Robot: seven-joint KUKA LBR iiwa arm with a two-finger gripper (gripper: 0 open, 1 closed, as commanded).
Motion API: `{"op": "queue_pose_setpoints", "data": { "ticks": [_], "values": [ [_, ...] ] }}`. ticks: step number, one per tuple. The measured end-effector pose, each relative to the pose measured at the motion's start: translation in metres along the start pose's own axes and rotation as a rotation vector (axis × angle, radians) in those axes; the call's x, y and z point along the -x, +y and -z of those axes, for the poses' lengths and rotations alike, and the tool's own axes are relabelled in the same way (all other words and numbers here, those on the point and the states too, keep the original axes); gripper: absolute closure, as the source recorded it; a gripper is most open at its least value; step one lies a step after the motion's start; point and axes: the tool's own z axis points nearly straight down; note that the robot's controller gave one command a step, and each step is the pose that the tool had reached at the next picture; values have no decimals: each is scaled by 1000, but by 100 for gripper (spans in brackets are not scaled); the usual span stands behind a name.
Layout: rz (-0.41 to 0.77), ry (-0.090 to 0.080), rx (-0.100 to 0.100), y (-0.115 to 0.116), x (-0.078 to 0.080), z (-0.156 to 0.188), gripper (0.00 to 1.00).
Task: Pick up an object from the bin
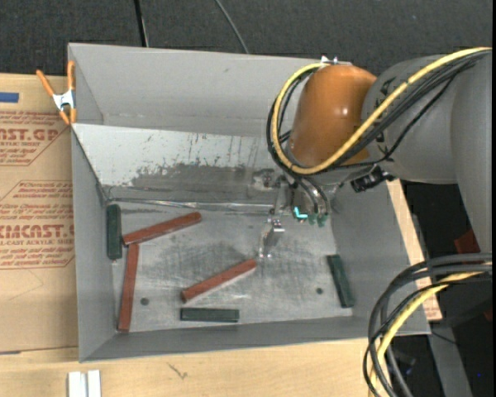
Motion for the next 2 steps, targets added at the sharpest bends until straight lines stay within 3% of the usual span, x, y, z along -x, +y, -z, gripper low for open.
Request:
{"op": "queue_pose_setpoints", "data": {
  "ticks": [1, 2],
  "values": [
    [0, -8, 0, 0, 2, 5, 0],
    [60, 0, -9, 46, -18, -64, 0]
  ]
}}
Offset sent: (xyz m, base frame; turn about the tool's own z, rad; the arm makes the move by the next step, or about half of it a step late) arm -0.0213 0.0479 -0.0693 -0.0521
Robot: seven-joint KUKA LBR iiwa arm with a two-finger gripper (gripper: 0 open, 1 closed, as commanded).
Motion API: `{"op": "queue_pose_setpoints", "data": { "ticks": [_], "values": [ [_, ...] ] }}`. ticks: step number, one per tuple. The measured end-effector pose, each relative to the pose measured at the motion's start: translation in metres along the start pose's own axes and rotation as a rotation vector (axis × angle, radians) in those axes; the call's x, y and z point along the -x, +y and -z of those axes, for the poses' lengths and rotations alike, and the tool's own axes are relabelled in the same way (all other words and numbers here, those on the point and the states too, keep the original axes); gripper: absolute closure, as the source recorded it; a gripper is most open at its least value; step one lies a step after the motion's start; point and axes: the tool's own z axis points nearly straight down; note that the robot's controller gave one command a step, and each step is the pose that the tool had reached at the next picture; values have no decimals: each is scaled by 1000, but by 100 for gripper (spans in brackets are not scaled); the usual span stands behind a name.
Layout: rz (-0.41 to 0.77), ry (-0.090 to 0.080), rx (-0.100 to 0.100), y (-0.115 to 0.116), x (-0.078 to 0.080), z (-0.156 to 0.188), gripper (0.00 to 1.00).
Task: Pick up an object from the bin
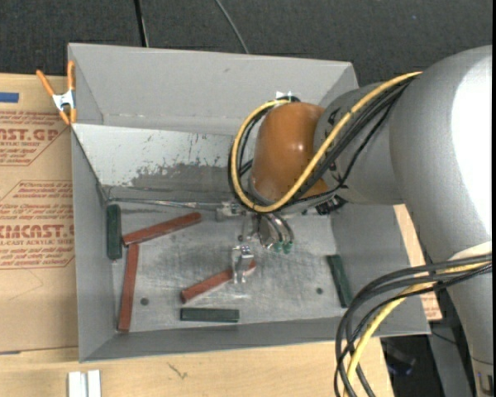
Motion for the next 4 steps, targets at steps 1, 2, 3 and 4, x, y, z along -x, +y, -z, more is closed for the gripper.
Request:
{"op": "queue_pose_setpoints", "data": {
  "ticks": [1, 2, 3, 4],
  "values": [
    [-7, -7, 1, -3, 1, 2, 0],
    [19, -11, 9, 22, -14, 26, 0],
    [43, -8, 9, 9, -15, -6, 0],
    [25, 0, 10, 5, -28, -3, 100]
  ]
}}
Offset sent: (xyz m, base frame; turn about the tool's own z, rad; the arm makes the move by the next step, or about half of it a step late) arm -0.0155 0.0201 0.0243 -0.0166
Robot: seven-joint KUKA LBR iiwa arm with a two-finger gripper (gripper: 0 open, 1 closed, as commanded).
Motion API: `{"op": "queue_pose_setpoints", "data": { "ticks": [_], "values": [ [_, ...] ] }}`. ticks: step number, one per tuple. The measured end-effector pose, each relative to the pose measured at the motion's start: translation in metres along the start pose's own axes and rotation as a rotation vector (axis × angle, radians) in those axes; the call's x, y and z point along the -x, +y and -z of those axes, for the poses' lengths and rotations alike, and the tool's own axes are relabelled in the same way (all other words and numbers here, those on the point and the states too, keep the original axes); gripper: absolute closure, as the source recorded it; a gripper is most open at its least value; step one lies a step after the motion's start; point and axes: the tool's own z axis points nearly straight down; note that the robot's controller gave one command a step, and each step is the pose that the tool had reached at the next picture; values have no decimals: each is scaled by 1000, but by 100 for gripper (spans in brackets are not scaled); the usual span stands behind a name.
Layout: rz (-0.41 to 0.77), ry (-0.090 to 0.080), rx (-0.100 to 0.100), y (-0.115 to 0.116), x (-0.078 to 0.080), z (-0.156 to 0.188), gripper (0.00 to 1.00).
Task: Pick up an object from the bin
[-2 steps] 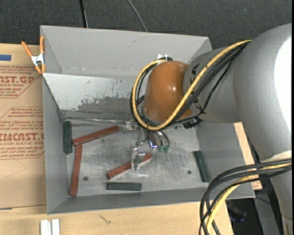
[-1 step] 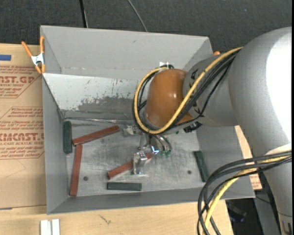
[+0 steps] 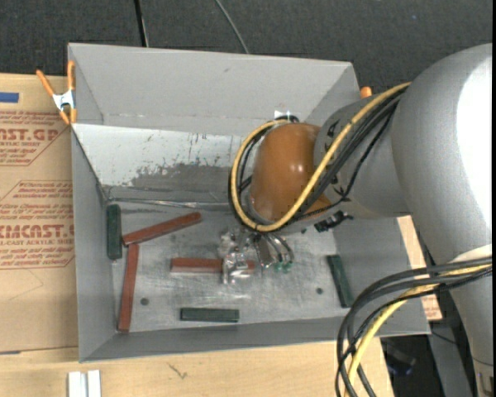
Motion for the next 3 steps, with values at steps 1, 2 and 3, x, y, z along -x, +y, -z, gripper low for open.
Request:
{"op": "queue_pose_setpoints", "data": {
  "ticks": [1, 2, 3],
  "values": [
    [0, -1, 0, 0, 0, 0, 100],
    [0, -2, -1, 0, -2, 16, 100],
    [1, 0, -1, 0, -2, 51, 100]
  ]
}}
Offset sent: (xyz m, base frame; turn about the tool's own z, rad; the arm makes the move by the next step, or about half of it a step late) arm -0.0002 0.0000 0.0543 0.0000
